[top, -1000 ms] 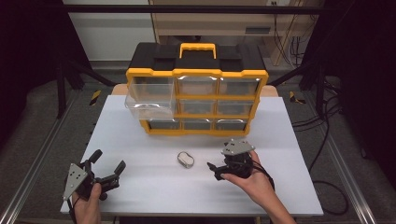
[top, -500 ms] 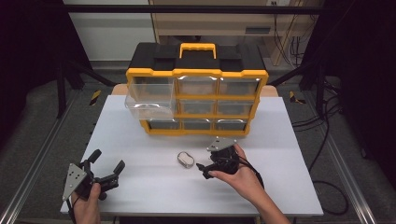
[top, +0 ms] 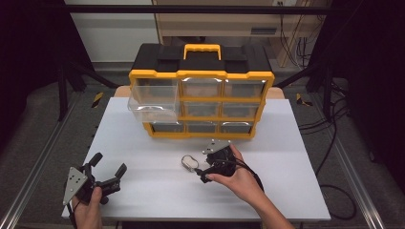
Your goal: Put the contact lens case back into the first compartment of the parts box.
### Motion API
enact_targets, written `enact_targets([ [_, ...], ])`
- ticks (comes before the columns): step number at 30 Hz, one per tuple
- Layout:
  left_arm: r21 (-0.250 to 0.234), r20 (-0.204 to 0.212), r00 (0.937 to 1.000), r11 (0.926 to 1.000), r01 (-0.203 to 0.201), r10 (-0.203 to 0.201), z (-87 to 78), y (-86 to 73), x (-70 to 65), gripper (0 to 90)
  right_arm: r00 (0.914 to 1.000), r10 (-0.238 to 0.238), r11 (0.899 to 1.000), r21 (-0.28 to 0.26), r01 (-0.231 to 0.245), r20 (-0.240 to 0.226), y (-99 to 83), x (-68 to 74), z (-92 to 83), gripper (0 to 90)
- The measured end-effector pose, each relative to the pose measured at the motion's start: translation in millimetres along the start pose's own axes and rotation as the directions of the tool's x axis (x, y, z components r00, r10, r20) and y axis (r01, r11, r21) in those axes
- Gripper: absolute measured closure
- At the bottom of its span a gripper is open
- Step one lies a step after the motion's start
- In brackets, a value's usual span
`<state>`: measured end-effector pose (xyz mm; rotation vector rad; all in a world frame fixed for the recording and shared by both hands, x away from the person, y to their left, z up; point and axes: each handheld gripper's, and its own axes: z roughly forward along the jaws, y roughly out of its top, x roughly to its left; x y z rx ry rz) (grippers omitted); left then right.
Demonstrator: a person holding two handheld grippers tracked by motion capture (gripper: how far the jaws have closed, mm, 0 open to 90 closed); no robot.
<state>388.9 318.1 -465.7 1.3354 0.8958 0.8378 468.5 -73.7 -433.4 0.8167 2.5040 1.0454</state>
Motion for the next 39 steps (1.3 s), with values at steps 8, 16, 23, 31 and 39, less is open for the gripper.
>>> enact_targets([
  [8, 0.007, -0.006, 1.0, 0.9999, -0.008, 0.008, 0.3, -0.3, 0.2, 0.9, 0.9998, -0.014, 1.0, 0.024, 0.014, -0.014, 4.4, 3.3, 7.1, 8.7],
  [16, 0.007, -0.006, 1.0, 1.0, -0.007, 0.007, -0.2, -0.4, 0.4, 0.9, 0.999, 0.018, 0.999, 0.035, -0.017, -0.042, 6.4, 2.3, 12.9, 8.7],
  [23, 0.009, -0.004, 0.9999, 0.9999, -0.01, 0.01, 0.3, -0.7, 0.1, 0.9, 0.9987, 0.018, 0.999, 0.042, -0.016, -0.048, 7.2, 2.1, 16.7, 9.2],
  [31, 0.009, -0.001, 0.9999, 0.9999, -0.011, 0.011, 0.7, -0.7, -0.2, 0.9, 0.9981, -0.006, 0.999, 0.041, 0.008, -0.062, 8.8, 6.6, 21.7, 9.7],
  [39, 0.01, -0.004, 0.9999, 0.9999, -0.013, 0.013, 0.6, -0.6, 0.1, 0.9, 0.9985, -0.006, 0.999, 0.046, 0.009, -0.055, 10.1, 9.5, 26.0, 9.9],
])
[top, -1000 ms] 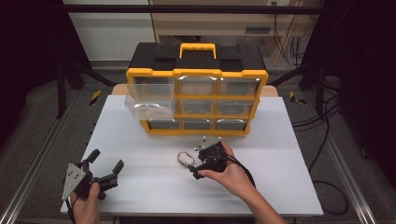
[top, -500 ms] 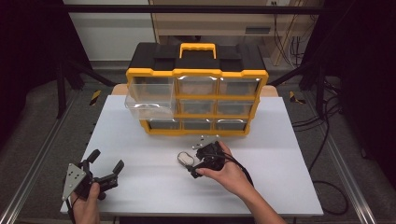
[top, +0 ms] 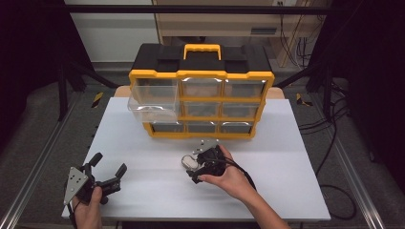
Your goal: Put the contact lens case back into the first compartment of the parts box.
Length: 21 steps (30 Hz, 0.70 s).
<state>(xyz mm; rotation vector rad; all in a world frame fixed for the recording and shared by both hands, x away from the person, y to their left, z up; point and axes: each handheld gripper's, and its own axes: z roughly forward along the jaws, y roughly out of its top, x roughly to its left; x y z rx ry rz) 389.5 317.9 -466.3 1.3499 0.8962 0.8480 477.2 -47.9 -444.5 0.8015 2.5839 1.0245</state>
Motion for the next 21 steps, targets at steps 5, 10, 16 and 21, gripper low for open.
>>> enact_targets([
  [5, 0.0, 0.001, 1.0, 1.0, -0.001, 0.001, 0.1, 0.2, -0.1, 0.9, 0.9999, 0.017, 1.0, 0.013, -0.017, 0.001, 1.0, -1.4, 3.1, 10.5],
  [10, 0.0, -0.001, 1.0, 1.0, -0.003, 0.003, -0.1, 0.3, 0.1, 0.9, 0.9996, 0.029, 0.999, 0.022, -0.029, 0.0, 1.2, -1.5, 5.5, 10.4],
  [16, 0.001, -0.002, 1.0, 1.0, -0.003, 0.003, -0.1, 0.3, 0.1, 0.9, 0.9994, 0.034, 0.999, 0.032, -0.035, 0.01, 1.2, -2.4, 7.4, 10.8],
  [21, 0.001, -0.001, 1.0, 1.0, -0.003, 0.003, 0.1, 0.2, 0.1, 0.9, 0.999, 0.043, 0.999, 0.033, -0.043, 0.015, 1.5, -3.6, 8.2, 10.3],
])
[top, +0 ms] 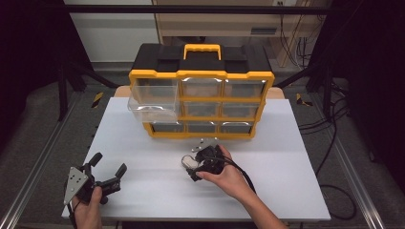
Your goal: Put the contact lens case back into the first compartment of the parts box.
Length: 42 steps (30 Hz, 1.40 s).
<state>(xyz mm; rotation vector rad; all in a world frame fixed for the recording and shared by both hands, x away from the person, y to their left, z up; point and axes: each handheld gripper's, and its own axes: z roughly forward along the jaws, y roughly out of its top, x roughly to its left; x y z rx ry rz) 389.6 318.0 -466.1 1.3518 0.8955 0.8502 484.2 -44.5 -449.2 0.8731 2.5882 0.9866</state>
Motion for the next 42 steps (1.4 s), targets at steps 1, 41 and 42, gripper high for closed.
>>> enact_targets([
  [1, 0.0, 0.0, 1.0, 1.0, 0.0, 0.0, 0.1, -0.1, -0.1, 0.9, 1.0, 0.004, 1.0, -0.002, -0.004, 0.004, 0.1, 0.1, 0.4, 10.0],
  [41, 0.007, 0.0, 1.0, 1.0, -0.001, 0.001, 0.9, -0.3, -0.2, 1.0, 0.9997, 0.01, 1.0, 0.017, -0.009, -0.023, 3.4, 4.4, 16.0, 39.4],
  [42, 0.006, 0.0, 1.0, 1.0, 0.0, 0.0, 0.8, -0.3, -0.1, 1.0, 0.9997, 0.007, 1.0, 0.019, -0.007, -0.024, 3.8, 4.6, 16.7, 39.8],
])
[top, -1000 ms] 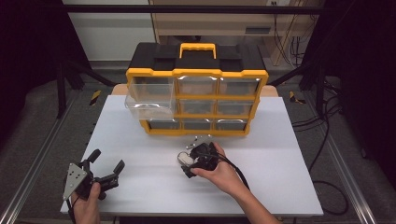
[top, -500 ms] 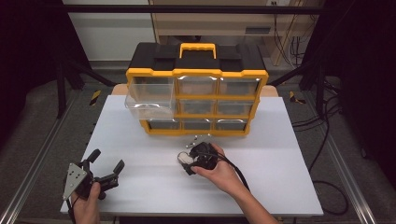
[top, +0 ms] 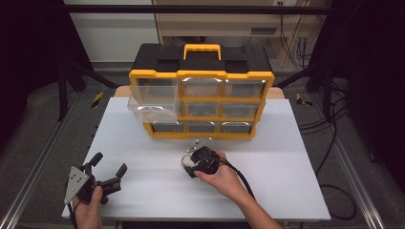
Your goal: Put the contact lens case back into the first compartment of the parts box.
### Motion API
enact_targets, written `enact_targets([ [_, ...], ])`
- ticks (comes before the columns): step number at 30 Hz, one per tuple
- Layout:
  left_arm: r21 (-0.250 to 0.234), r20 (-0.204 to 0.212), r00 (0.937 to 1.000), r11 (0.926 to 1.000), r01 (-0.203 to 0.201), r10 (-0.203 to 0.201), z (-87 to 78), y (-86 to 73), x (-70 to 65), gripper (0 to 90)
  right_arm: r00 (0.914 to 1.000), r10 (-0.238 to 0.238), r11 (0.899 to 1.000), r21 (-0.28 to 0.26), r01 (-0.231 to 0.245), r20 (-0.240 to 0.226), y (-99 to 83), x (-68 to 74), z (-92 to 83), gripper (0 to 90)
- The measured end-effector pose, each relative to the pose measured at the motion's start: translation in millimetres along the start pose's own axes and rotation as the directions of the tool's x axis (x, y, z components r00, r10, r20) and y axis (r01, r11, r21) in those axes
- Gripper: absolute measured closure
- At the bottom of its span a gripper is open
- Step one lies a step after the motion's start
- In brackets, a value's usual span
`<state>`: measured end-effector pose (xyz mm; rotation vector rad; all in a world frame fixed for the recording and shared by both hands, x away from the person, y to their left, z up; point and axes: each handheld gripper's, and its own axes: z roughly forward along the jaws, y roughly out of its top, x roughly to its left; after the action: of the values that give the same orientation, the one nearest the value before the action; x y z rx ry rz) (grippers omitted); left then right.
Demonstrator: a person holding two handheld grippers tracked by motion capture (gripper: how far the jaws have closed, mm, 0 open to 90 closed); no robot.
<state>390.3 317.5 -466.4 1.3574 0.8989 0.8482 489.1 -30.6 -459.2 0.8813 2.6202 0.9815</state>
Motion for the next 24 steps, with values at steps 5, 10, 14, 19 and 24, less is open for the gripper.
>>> enact_targets([
  [5, 0.002, 0.001, 1.0, 1.0, 0.0, 0.0, 0.1, -0.2, 0.3, 1.0, 1.0, 0.003, 1.0, 0.008, -0.003, -0.007, 0.9, 1.4, 3.4, 41.8],
  [10, 0.004, 0.0, 1.0, 1.0, -0.002, 0.002, 0.8, -0.5, 0.3, 1.0, 1.0, -0.005, 1.0, 0.021, 0.005, 0.001, 0.3, 0.7, 7.4, 43.7],
  [14, 0.003, 0.001, 1.0, 1.0, 0.001, -0.001, 1.2, -0.8, -0.2, 1.0, 1.0, 0.0, 1.0, 0.026, 0.0, 0.007, 0.1, 0.3, 10.0, 45.0],
  [19, 0.004, 0.002, 1.0, 1.0, 0.0, 0.0, 1.1, -0.7, 0.1, 1.0, 0.9998, -0.005, 0.999, 0.037, 0.004, 0.018, -0.4, 0.6, 13.5, 46.7],
  [24, 0.004, 0.003, 1.0, 1.0, 0.001, -0.001, 1.3, -0.7, 0.3, 1.0, 0.9996, -0.012, 0.999, 0.039, 0.011, 0.025, -0.1, 0.2, 13.8, 48.5],
])
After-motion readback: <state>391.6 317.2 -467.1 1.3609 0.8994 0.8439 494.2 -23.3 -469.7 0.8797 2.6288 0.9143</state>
